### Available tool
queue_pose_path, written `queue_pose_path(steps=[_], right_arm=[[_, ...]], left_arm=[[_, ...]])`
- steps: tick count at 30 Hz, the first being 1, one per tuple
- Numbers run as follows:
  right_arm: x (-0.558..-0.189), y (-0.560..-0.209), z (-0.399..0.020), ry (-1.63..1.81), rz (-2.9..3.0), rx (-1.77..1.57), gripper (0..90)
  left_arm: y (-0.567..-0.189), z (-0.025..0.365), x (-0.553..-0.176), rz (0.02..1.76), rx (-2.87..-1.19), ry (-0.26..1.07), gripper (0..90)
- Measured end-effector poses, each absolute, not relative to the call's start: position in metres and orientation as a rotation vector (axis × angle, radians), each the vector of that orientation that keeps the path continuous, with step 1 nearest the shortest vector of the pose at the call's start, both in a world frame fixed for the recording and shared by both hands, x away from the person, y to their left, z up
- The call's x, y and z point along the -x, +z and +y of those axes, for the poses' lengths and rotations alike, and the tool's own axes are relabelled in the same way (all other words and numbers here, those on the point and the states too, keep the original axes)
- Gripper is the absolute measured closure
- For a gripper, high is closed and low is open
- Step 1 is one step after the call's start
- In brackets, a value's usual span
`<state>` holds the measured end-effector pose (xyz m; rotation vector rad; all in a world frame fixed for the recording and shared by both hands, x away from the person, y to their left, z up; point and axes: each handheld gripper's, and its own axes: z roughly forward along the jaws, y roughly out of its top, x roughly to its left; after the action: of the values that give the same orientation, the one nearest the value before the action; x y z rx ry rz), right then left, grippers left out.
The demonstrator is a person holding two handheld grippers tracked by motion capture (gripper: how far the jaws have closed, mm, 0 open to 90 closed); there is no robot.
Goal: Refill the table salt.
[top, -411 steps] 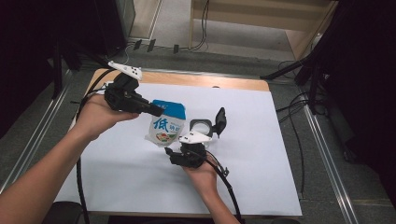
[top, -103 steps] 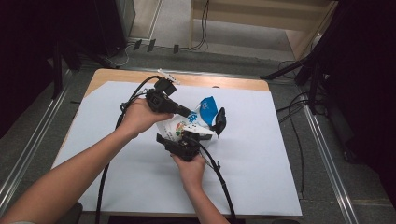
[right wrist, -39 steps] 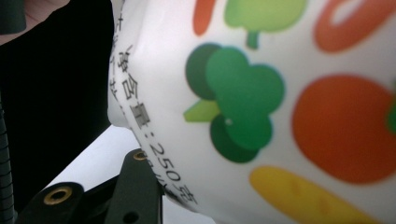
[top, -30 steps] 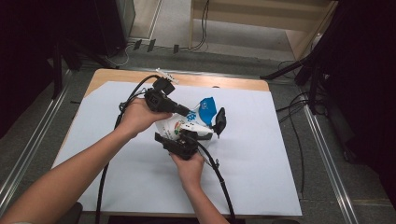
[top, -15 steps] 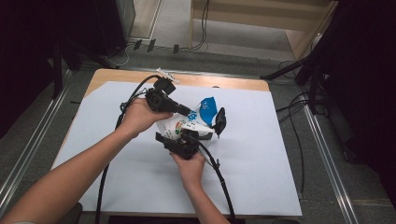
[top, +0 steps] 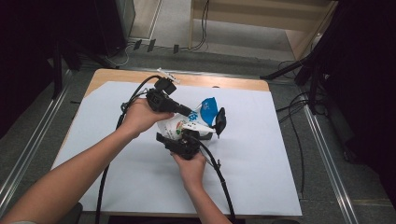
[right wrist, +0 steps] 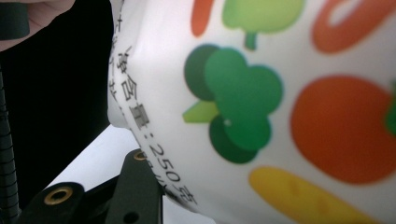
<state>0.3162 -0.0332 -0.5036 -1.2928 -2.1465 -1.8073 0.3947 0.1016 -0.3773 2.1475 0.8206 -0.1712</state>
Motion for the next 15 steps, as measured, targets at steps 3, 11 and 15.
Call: queue_pose_path(steps=[3,11,15], right_arm=[[-0.3163,-0.5043,-0.0325,-1.806,-2.149,1.289,61.6],[-0.3159,-0.5037,-0.0315,-1.817,-2.137,1.293,61.6],[-0.3160,-0.5045,-0.0308,-1.821,-2.142,1.286,61.7]], left_arm=[[-0.3776,0.1021,-0.3946,0.818,-2.154,-0.171,90.0],[-0.3763,0.1023,-0.3939,0.818,-2.155,-0.170,90.0],[-0.3767,0.1028,-0.3937,0.819,-2.153,-0.173,90.0]])
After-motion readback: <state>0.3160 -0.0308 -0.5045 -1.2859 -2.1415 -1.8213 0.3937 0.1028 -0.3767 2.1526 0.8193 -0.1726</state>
